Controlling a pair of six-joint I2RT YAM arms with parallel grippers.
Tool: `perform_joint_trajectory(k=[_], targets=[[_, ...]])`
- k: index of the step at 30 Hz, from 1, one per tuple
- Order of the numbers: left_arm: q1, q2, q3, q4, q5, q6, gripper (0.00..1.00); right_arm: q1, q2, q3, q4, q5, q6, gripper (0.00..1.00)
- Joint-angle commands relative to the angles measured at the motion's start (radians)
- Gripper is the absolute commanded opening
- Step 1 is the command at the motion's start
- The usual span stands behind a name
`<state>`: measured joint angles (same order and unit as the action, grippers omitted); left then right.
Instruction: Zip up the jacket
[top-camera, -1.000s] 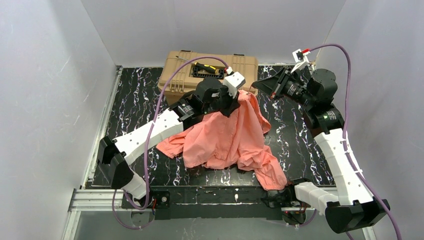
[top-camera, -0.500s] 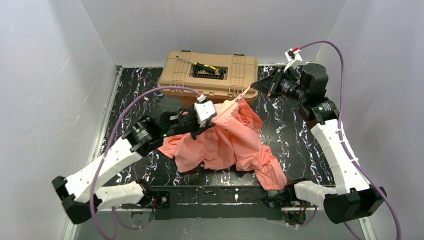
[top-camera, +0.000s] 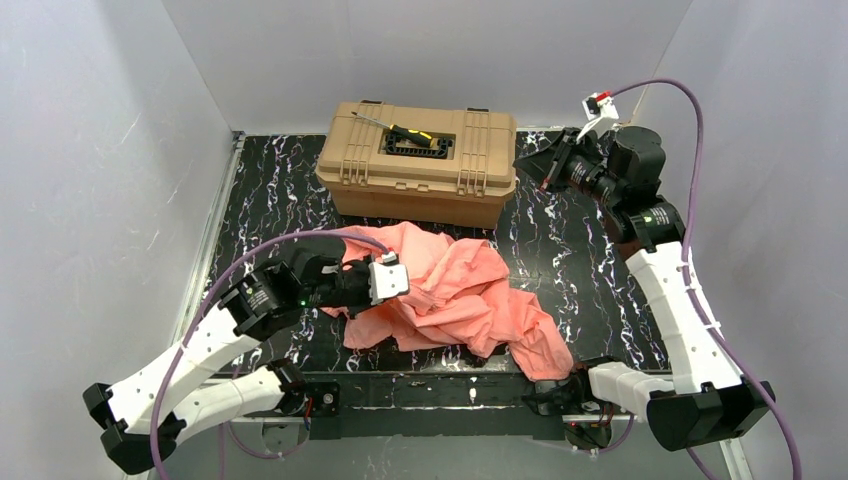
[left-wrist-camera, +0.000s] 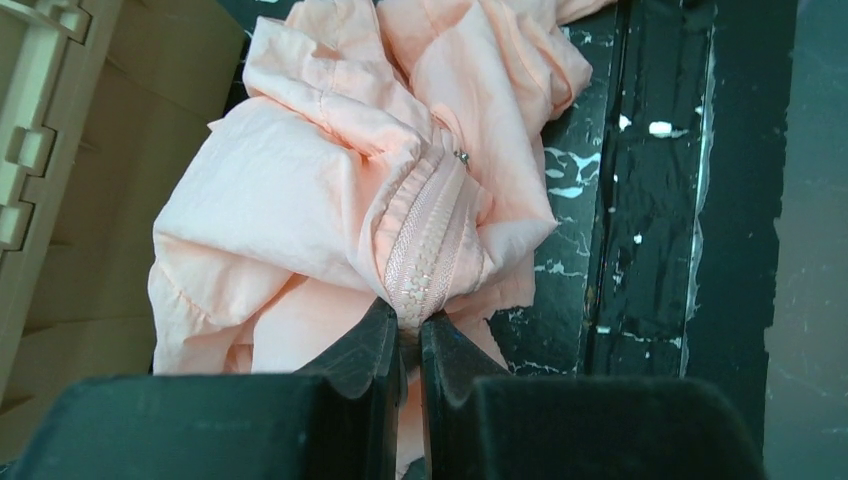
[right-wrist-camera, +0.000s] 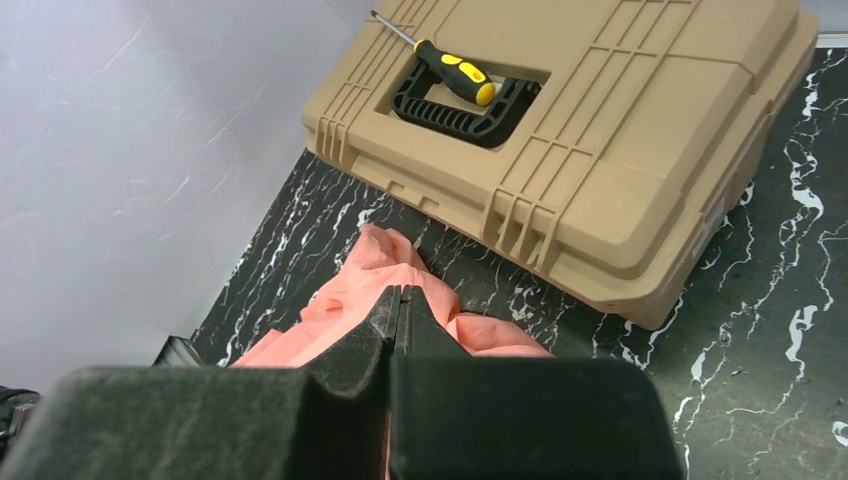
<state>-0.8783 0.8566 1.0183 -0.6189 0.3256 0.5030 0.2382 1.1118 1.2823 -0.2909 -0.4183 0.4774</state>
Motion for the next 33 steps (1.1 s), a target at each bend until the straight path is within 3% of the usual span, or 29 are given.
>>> perform_joint_trajectory(k=[1,4,8,12,17,19,22,27,30,33], targets=[[0.003,-0.066,-0.029,-0.043,-0.003,0.088,0.0,-0.008,-0.015,0.005,0.036,-0.022,-0.022,0.01],[0.004,-0.135,-0.099,-0.023,-0.037,0.153,0.0,0.01,-0.041,-0.1,0.057,-0.126,-0.003,0.06],[0.004,-0.213,-0.166,0.099,-0.038,0.217,0.0,0.219,-0.107,-0.299,-0.001,-0.01,-0.063,0.33],[0.004,-0.177,-0.148,0.189,-0.06,0.245,0.0,0.423,-0.189,-0.52,0.035,0.193,-0.047,0.59],[0.004,-0.176,-0.147,0.37,-0.085,0.308,0.0,0.491,-0.291,-0.643,0.084,0.285,-0.038,0.77],[0.003,-0.18,-0.15,0.398,-0.072,0.358,0.0,0.514,-0.333,-0.688,0.171,0.25,-0.041,0.96],[0.004,-0.174,-0.111,0.363,-0.031,0.381,0.0,0.566,-0.32,-0.75,0.349,0.221,-0.042,0.98],[0.004,-0.172,-0.062,0.337,0.023,0.388,0.0,0.647,-0.165,-0.767,0.549,0.222,-0.093,0.97],[0.004,-0.144,-0.012,0.305,0.024,0.401,0.0,0.65,-0.088,-0.76,0.646,0.221,-0.105,0.88],[0.004,-0.135,0.014,0.283,0.028,0.426,0.0,0.649,-0.071,-0.739,0.65,0.339,-0.137,0.64]])
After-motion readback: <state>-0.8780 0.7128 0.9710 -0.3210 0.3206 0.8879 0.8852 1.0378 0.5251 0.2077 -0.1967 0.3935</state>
